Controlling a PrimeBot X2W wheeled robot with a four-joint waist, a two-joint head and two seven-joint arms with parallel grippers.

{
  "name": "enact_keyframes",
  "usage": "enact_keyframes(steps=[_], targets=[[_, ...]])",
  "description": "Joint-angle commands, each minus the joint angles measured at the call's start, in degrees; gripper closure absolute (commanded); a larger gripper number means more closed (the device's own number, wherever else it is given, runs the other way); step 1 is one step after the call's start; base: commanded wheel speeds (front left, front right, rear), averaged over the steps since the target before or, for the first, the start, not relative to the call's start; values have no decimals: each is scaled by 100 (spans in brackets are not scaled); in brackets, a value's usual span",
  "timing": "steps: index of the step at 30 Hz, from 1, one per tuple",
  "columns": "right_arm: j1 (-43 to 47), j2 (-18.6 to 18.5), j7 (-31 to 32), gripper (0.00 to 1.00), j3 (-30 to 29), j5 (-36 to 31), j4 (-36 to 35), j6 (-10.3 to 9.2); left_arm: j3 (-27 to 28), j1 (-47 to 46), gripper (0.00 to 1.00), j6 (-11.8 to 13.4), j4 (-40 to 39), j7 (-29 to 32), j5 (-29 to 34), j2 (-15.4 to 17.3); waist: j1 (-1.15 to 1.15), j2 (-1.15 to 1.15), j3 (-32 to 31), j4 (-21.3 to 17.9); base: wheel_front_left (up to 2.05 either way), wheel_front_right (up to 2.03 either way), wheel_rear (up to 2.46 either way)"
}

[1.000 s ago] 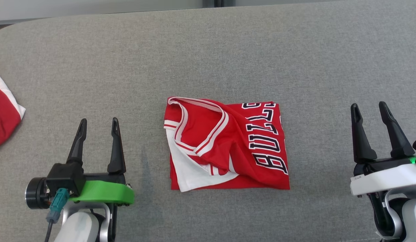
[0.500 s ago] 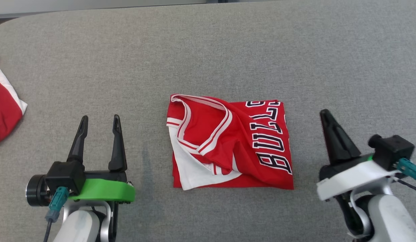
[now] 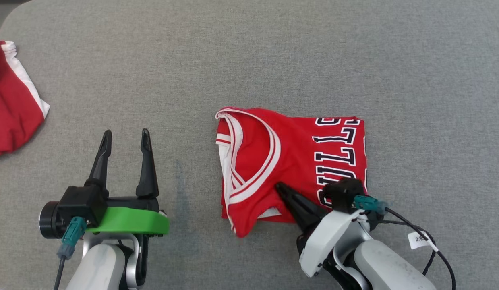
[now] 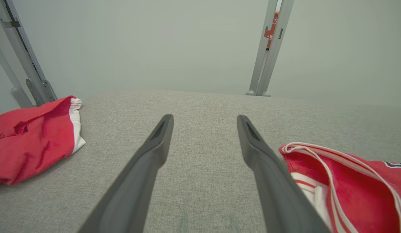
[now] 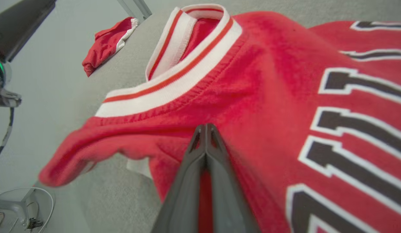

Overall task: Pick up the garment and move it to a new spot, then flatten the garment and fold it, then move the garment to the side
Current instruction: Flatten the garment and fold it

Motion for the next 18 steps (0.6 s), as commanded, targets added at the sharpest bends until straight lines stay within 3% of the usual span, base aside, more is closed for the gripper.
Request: enact_keyframes(steps=[1,8,14,15,16,17,18], targets=[[-71,-86,86,100,135,90,38,0,17,-98,0,-22,18,-34,29,11,0,0,31,29,0,0,0],[-89,-382,605,100,801,446,-165,1,35,-137,0,-79,111,-42,126,-3,0,0,39,19,0,0,0],[-86,-563,286,100,718,438,-749,1,87,-13,0,-69,180,-49,190,5,0,0,-64,-49,0,0,0],[-12,-568,222,89,611,426,-814,0,91,17,0,-58,185,-48,204,20,0,0,-98,-68,0,0,0],[74,-555,83,19,414,380,-944,0,95,56,0,-44,175,-46,207,29,0,0,-130,-88,0,0,0],[195,-505,-90,0,35,278,-1154,1,118,109,0,-27,142,-46,220,48,0,0,-195,-134,0,0,0],[234,-468,-200,0,-178,216,-1266,0,133,130,0,-22,136,-47,226,66,0,0,-226,-160,0,0,0]])
